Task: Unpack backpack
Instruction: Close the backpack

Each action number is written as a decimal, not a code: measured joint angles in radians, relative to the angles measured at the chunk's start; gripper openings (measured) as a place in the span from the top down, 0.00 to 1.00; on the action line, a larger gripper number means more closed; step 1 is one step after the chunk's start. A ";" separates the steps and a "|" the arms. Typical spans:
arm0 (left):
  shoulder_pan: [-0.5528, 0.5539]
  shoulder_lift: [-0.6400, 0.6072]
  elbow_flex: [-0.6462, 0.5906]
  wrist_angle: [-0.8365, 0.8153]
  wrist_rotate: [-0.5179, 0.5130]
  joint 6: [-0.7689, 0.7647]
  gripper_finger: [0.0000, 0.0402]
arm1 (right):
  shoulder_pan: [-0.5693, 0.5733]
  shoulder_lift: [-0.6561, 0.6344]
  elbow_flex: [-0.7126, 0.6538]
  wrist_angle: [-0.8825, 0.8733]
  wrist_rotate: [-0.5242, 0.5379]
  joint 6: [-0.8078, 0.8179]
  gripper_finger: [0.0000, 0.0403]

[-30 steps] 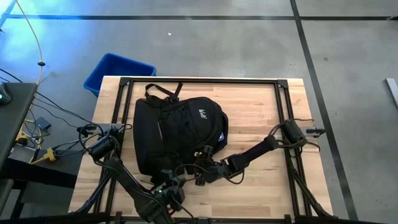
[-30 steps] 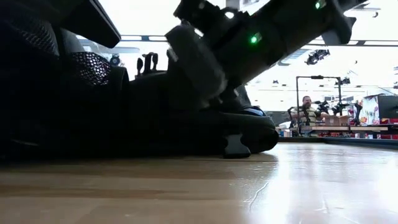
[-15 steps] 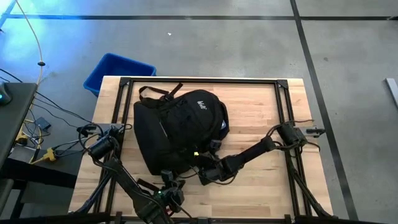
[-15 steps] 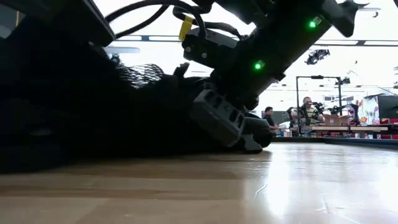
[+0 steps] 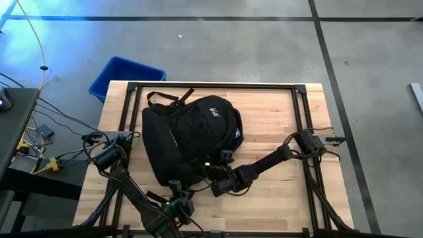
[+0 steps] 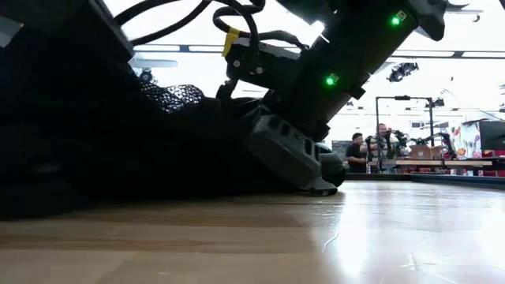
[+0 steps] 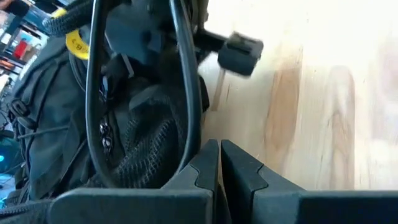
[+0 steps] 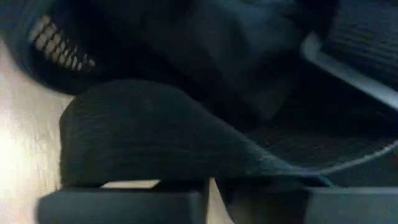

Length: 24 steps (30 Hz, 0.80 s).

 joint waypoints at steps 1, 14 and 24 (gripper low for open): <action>0.002 0.002 0.000 -0.008 0.010 0.000 1.00 | 0.003 0.000 0.008 -0.024 0.000 -0.002 0.98; -0.005 0.014 -0.145 -0.285 0.236 -0.340 0.91 | 0.184 0.000 0.121 -0.307 -0.028 -0.047 1.00; -0.058 0.016 -0.131 -0.421 0.263 -0.546 0.81 | 0.271 0.000 0.122 -0.280 0.014 -0.109 1.00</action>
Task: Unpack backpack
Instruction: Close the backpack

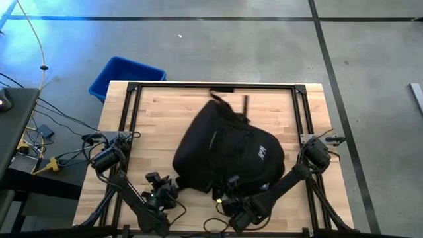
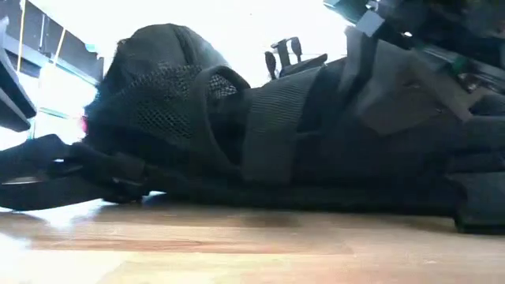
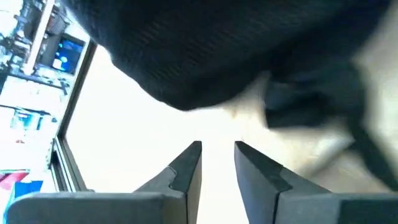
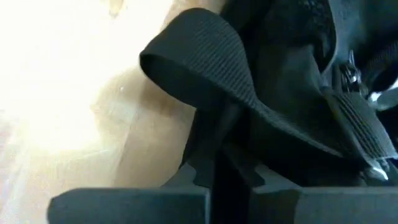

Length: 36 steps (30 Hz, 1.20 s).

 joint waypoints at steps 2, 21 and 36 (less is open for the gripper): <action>-0.004 0.000 0.042 0.004 -0.004 0.007 0.80 | -0.002 0.000 0.000 0.006 0.030 -0.017 1.00; 0.270 0.000 0.144 0.407 -0.044 1.041 0.73 | 0.027 0.000 -0.001 0.061 0.119 -0.130 1.00; 0.377 -0.001 0.145 0.356 -0.051 1.053 0.98 | 0.064 0.000 0.000 -0.178 0.132 0.102 1.00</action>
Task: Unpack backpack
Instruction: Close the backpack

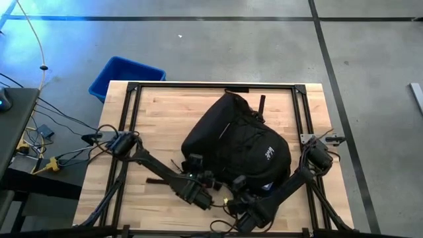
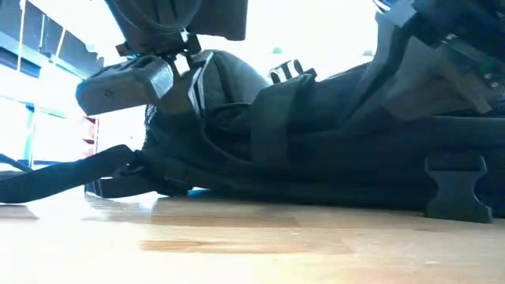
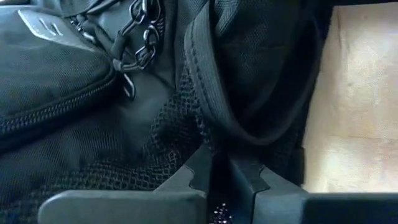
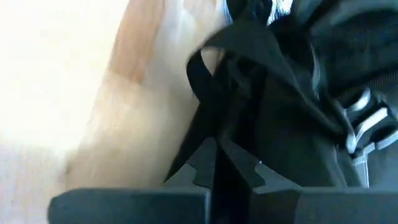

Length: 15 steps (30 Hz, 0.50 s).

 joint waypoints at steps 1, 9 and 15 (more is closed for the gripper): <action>-0.010 0.000 -0.002 -0.004 -0.005 -0.022 0.99 | 0.006 0.000 0.000 -0.019 0.018 0.020 1.00; -0.108 0.000 -0.135 -0.019 -0.027 -0.262 1.00 | 0.074 -0.073 -0.013 -0.143 0.176 0.211 1.00; -0.162 0.000 -0.142 -0.082 -0.013 -0.419 1.00 | 0.116 -0.132 -0.094 -0.192 0.245 0.442 1.00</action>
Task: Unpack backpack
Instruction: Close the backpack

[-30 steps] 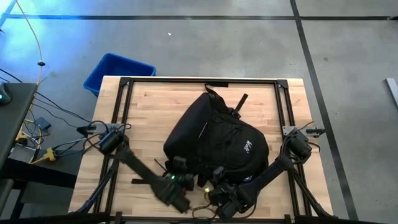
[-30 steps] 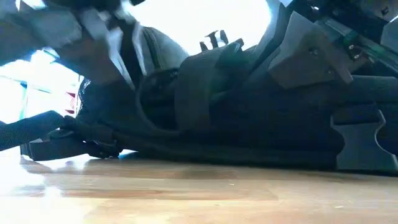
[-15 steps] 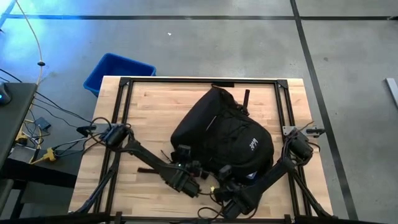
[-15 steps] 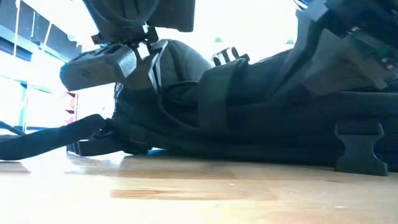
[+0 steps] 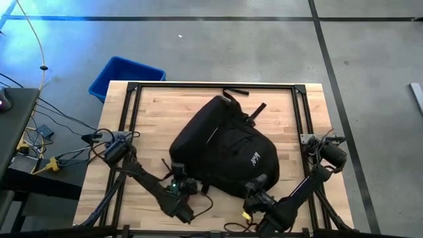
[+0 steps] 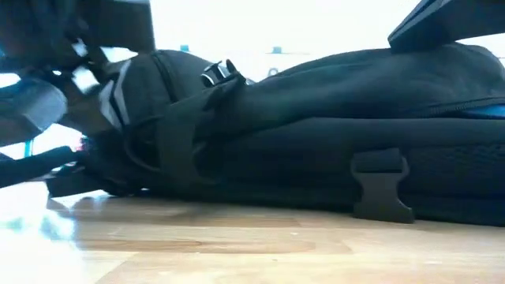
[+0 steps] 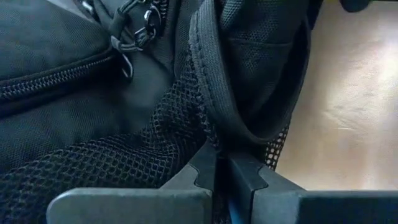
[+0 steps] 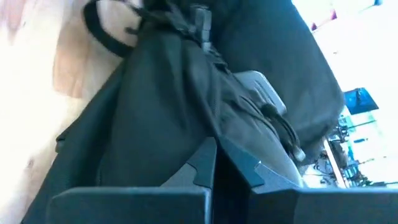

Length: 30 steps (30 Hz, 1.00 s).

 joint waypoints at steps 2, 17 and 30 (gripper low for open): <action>-0.007 0.000 0.026 0.001 0.000 -0.032 1.00 | 0.007 -0.001 -0.018 0.004 0.012 0.034 1.00; 0.005 0.002 0.514 0.082 -0.168 0.148 1.00 | 0.018 -0.001 0.130 0.182 -0.191 -0.307 1.00; 0.013 0.004 0.514 0.073 -0.177 0.140 1.00 | 0.041 -0.006 0.042 0.073 -0.274 0.156 0.88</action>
